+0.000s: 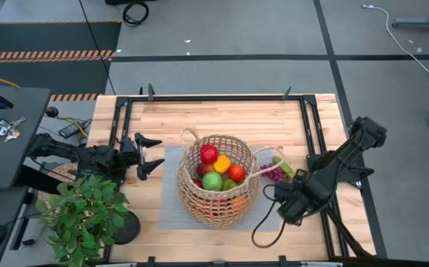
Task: Build produce basket
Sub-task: Put the dark red apple into the brown basket
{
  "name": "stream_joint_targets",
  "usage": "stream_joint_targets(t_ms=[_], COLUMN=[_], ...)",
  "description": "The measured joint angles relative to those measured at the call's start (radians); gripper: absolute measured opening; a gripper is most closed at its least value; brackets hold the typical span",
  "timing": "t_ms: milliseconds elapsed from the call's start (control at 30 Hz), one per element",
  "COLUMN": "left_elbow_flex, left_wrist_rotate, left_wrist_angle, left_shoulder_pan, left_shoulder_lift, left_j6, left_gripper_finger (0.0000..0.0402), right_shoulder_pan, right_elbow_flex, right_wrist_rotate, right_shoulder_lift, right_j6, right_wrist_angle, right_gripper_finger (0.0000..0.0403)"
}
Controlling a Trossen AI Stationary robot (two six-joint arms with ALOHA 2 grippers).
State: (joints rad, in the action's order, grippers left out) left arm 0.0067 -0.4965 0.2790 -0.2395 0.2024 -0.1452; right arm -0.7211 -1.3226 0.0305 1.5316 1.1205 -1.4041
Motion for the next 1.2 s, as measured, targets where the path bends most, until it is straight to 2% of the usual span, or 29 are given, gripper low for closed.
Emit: stream_joint_targets(t_ms=[200,367,633,1000,1200], left_elbow_flex=[0.000,0.000,0.000,0.000,0.000], left_wrist_rotate=[0.000,0.000,0.000,0.000,0.000], left_wrist_angle=[0.000,0.000,0.000,0.000,0.000], left_shoulder_pan=[0.000,0.000,0.000,0.000,0.000], left_shoulder_lift=[0.000,0.000,0.000,0.000,0.000], left_j6=[0.000,0.000,0.000,0.000,0.000], left_gripper_finger=[0.0389,0.0389,0.0389,0.0389,0.0389], right_shoulder_pan=[0.014,0.046,0.148,0.230,0.234], right_elbow_flex=[0.299,0.422,0.499,0.531,0.567], right_wrist_rotate=[-0.058,-0.134,-0.209,-0.177,-0.201], right_shoulder_lift=[-0.179,-0.248,-0.259,-0.256,-0.255], right_j6=[0.148,0.163,0.073,-0.007,0.062], right_wrist_angle=[0.166,0.168,0.092,0.098,0.126], right_gripper_finger=[0.0348,0.0349,0.0396,0.0396,0.0390])
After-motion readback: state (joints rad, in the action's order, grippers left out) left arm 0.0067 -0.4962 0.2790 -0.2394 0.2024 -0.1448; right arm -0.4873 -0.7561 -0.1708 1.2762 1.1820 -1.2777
